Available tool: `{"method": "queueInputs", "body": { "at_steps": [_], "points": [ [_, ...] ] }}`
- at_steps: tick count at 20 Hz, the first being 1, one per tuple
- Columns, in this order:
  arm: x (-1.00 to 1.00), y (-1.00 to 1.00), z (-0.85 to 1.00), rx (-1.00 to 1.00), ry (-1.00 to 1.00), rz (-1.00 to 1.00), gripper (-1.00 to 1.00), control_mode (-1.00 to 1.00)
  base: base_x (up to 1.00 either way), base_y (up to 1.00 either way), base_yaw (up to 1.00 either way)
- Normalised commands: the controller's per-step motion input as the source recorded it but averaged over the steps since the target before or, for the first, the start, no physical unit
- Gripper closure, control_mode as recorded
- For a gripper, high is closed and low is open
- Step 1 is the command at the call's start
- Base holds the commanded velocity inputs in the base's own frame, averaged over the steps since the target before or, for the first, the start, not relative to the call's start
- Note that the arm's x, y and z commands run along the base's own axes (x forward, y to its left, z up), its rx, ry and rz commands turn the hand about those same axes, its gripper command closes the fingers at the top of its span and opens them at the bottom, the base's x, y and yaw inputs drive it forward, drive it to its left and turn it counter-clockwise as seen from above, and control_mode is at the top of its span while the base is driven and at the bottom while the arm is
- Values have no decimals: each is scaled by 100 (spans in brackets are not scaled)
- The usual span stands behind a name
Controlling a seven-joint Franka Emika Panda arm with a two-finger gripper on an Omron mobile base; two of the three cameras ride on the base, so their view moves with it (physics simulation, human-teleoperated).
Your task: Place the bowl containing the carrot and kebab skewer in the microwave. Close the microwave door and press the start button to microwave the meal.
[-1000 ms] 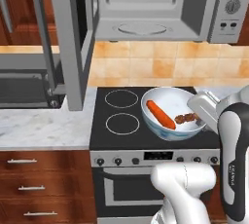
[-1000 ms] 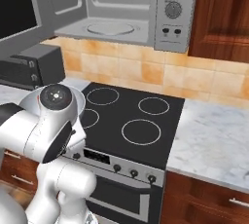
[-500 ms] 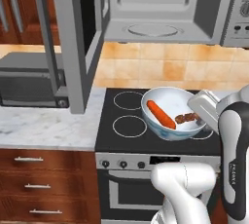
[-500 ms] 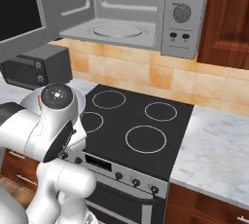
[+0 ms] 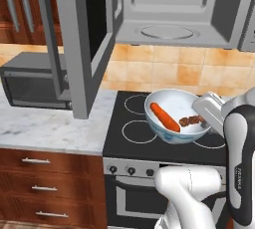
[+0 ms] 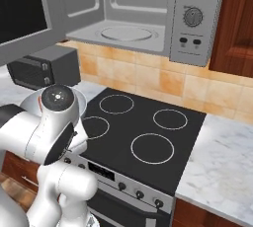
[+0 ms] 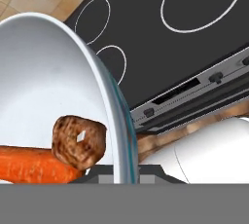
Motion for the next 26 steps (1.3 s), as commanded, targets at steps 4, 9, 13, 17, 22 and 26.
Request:
{"method": "queueInputs", "body": {
  "at_steps": [4,9,13,17,22,26],
  "points": [
    [0,0,0,0,0,0,100,100,16,-4,15],
    [0,0,-1,0,0,1,100,-100,0,0,4],
    [0,0,0,0,0,0,100,-100,0,0,0],
    [0,0,0,0,0,0,100,-100,0,0,0],
    [-18,-1,33,2,-12,0,100,-100,0,0,0],
    [-11,-1,58,0,-6,-7,100,-100,0,0,0]
  ]
}}
